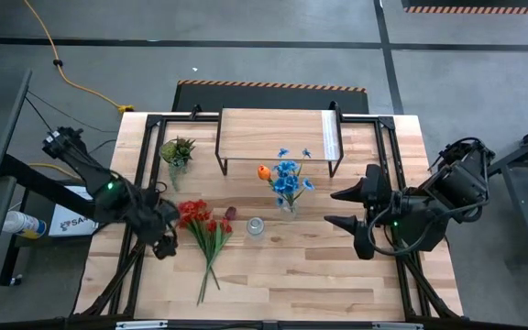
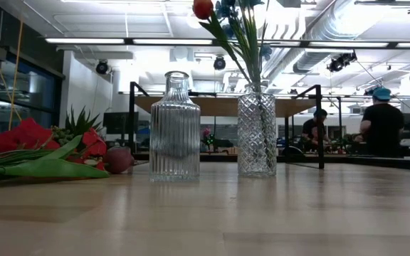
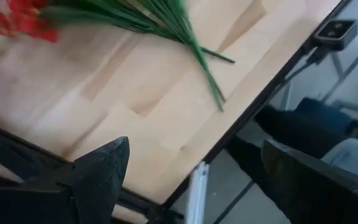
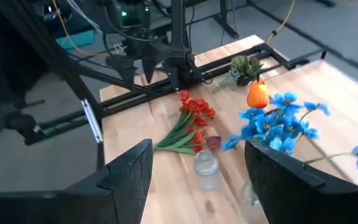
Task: Pick and place flowers into a vace then onto a shelf
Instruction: Put the red flower into the bottom transparent vase
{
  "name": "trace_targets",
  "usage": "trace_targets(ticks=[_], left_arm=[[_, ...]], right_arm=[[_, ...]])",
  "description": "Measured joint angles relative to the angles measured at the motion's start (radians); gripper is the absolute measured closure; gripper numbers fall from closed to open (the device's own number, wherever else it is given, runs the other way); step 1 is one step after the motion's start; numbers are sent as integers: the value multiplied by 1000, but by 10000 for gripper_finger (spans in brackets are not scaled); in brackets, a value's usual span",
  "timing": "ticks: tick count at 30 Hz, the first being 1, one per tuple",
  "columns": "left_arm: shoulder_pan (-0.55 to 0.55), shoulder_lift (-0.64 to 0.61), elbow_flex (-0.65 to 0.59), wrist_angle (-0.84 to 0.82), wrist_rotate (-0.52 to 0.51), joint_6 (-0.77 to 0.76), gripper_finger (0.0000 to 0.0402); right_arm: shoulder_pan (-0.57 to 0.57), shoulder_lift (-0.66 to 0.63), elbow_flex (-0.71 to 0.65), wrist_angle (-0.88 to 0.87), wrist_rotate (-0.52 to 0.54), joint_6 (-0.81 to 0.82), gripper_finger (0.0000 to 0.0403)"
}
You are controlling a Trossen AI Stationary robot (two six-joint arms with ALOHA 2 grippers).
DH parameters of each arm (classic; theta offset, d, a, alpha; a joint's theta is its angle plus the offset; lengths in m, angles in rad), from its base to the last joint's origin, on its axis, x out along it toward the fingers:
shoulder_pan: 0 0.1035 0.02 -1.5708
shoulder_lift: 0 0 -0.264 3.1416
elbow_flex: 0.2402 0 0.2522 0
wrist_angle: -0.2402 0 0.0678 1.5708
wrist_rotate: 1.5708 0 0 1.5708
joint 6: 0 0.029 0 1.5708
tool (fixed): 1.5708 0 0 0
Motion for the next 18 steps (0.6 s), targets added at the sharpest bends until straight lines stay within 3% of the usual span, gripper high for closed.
trace_targets(ticks=[8,18], left_arm=[[-93,120,0,187,-217,-213,2],[-92,344,0,261,-151,-299,2]], right_arm=[[0,0,0,0,-4,-89,158],[1,0,0,-39,-36,-159,158]])
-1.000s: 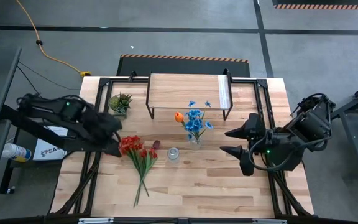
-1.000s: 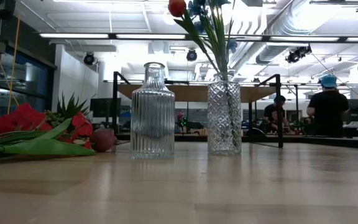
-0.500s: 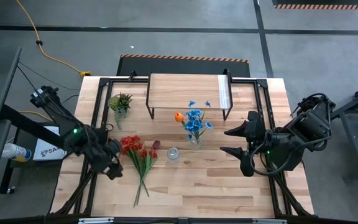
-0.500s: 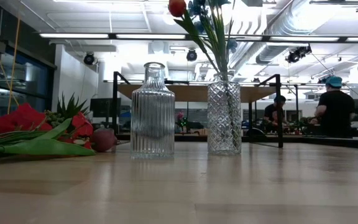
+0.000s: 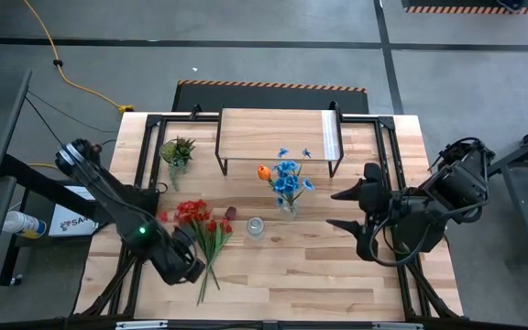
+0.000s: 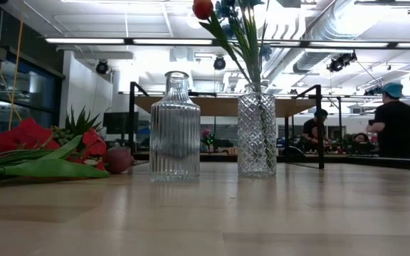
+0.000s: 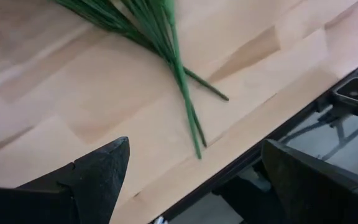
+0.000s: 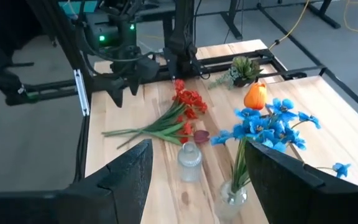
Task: Pick and place flowers into a vace then onto a shelf
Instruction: Put the red flower into the bottom transparent vase
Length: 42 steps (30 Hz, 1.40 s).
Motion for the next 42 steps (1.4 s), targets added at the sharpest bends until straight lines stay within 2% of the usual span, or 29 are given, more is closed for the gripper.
trace_targets(ticks=[7,12,15,27,36,42], left_arm=[[0,108,0,101,-50,20,2],[0,163,0,131,-60,31,2],[0,201,0,128,-106,34,2],[1,252,0,148,-182,100,2],[28,303,0,153,-116,143,7],[49,336,0,214,-91,185,49]], right_arm=[[0,0,0,-24,-27,0,158],[0,0,0,-30,-33,0,158],[0,0,0,-30,-33,0,158],[0,0,0,-30,-48,0,158],[0,0,0,-28,-67,4,158],[0,0,0,-28,-72,8,158]])
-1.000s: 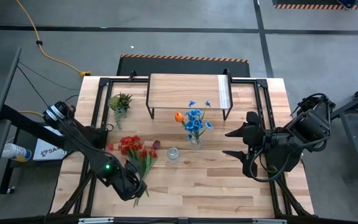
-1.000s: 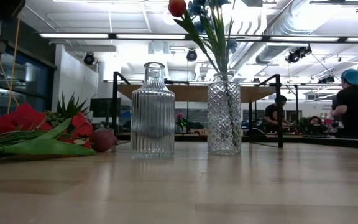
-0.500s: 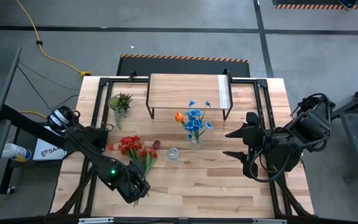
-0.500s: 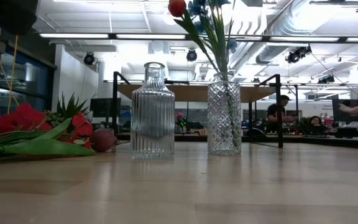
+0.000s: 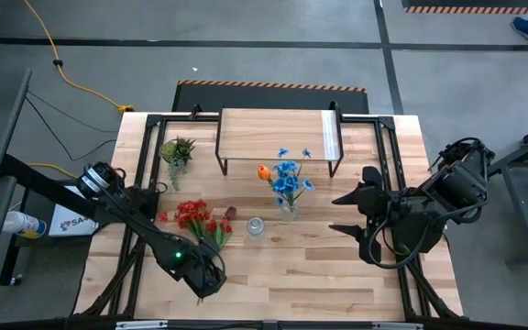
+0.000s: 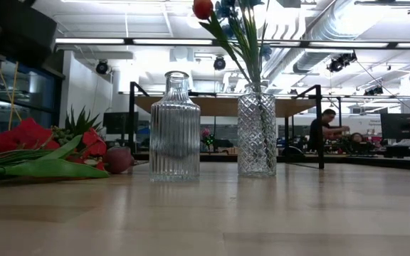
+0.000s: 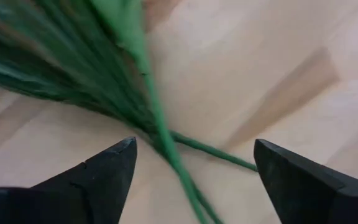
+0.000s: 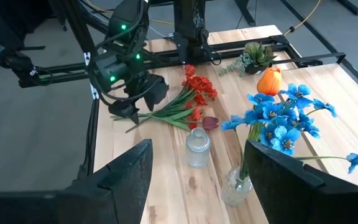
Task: Pick and place flowers into a vace then onto a shelf
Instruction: Put the red flower into the bottom transparent vase
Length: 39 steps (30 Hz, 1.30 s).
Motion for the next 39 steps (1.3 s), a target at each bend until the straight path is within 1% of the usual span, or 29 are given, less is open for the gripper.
trace_targets(ticks=[5,8,14,17,20,27,30,35,39], left_arm=[[5,-2,0,10,2,7,85],[4,-2,0,6,21,7,103],[4,-1,0,-3,17,32,133],[4,20,0,-11,21,33,144],[4,36,0,1,47,44,151],[4,40,0,12,50,44,164],[4,40,0,20,68,44,169],[4,36,1,47,77,43,170],[4,35,30,7,70,46,170]], right_arm=[[0,0,0,0,4,-5,158],[0,0,0,0,5,-5,158],[0,0,0,-2,6,-8,158],[0,0,0,-3,6,-8,158],[0,0,0,-7,6,-8,158],[0,0,0,-8,6,-8,158],[0,0,0,-8,6,-8,158],[0,0,0,-8,10,-14,158],[0,0,0,-8,21,-26,158]])
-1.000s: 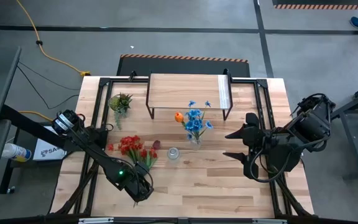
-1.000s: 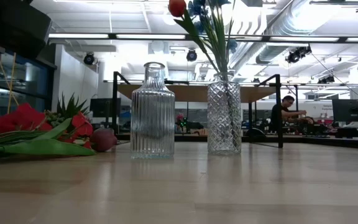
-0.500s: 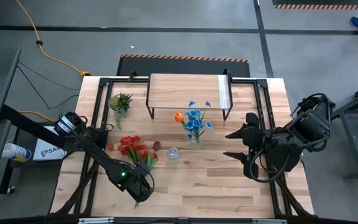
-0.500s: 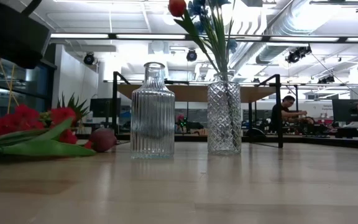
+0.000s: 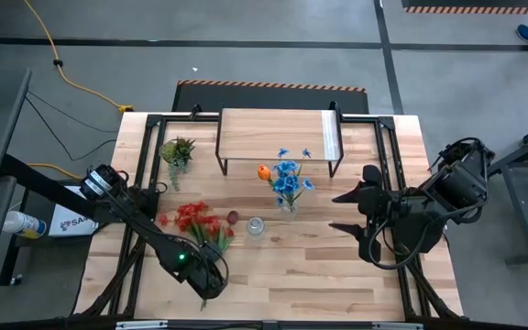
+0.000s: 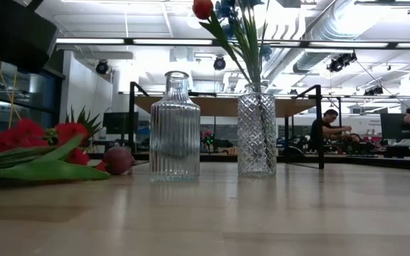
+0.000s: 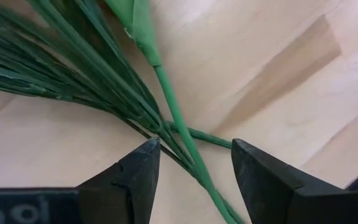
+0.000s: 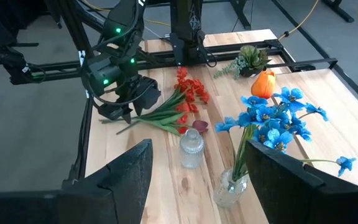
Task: Pick and place flowers into a vace then onto a shelf
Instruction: Put the red flower into the bottom transparent vase
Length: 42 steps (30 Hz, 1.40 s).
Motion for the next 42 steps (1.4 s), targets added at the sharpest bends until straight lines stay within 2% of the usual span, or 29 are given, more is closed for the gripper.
trace_targets(ticks=[5,16,25,42], left_arm=[[0,0,41,-61,-28,6,170],[3,0,50,-45,-58,75,170],[68,0,50,-25,-15,169,170],[79,2,50,-34,-4,171,170]], right_arm=[[0,0,0,0,6,-1,158],[0,0,0,0,7,-1,158],[0,0,0,0,12,-1,158],[0,0,0,0,4,-24,158]])
